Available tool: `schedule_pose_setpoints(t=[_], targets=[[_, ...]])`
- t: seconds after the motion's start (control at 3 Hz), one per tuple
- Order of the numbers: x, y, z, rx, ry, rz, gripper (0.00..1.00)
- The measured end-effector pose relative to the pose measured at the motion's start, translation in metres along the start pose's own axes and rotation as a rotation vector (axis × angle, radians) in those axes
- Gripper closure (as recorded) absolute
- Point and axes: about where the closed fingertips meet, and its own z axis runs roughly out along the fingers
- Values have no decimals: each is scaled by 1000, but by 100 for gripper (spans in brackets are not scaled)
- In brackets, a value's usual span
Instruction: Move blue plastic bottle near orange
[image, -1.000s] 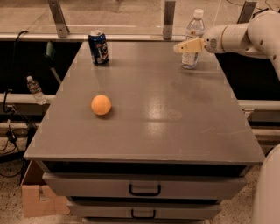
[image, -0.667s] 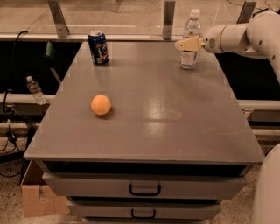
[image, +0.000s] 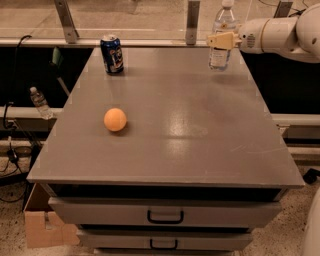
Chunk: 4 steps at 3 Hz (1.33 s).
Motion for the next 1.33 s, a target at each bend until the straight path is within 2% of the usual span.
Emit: schedule_pose_setpoints(t=[0.33, 1.0, 1.33], targets=[[-40, 39, -14, -106, -51, -42, 100], [-36, 55, -9, -172, -33, -43, 100], [-27, 91, -5, -278, -6, -77, 100]])
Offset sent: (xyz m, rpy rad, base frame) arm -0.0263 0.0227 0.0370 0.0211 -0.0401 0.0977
